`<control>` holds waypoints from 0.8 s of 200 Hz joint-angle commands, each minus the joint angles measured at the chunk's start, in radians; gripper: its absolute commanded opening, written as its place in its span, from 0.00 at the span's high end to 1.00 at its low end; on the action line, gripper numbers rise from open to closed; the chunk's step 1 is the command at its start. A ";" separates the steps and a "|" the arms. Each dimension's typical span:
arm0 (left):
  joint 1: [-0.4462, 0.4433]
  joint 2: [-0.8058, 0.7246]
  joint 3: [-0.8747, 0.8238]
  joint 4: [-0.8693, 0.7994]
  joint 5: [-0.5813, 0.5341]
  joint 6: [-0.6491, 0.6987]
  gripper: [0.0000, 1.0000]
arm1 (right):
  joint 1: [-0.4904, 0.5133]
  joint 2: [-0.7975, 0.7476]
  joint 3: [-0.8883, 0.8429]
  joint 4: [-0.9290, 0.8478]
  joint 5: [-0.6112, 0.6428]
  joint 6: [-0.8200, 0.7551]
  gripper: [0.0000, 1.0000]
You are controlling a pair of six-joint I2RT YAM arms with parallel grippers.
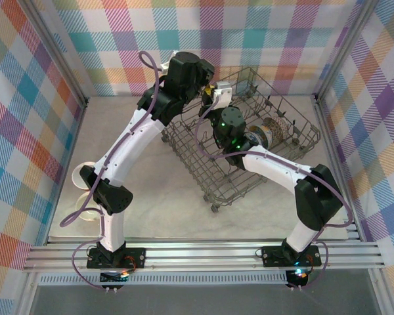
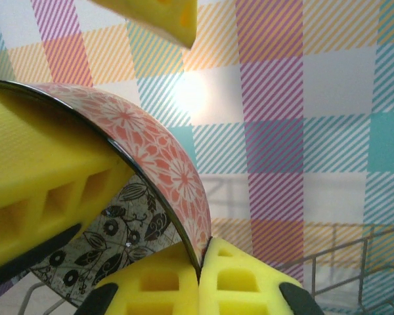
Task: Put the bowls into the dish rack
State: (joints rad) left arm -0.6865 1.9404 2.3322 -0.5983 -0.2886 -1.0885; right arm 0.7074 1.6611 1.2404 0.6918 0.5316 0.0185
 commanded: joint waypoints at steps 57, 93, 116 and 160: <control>-0.036 -0.023 0.045 0.053 0.067 0.130 0.40 | -0.084 -0.077 0.096 -0.322 0.048 0.146 1.00; 0.005 -0.030 0.078 0.050 0.136 0.261 0.33 | -0.107 -0.061 0.153 -0.438 0.137 0.096 1.00; 0.108 -0.038 0.085 0.035 0.250 0.309 0.33 | -0.126 -0.078 0.183 -0.555 0.218 0.068 1.00; 0.339 -0.029 0.032 -0.018 0.512 0.351 0.33 | -0.126 -0.118 0.277 -0.972 0.349 0.051 1.00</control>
State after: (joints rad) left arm -0.4488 1.9396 2.3886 -0.6010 0.0414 -0.7986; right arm 0.5808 1.6257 1.4551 -0.0452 0.7547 0.0624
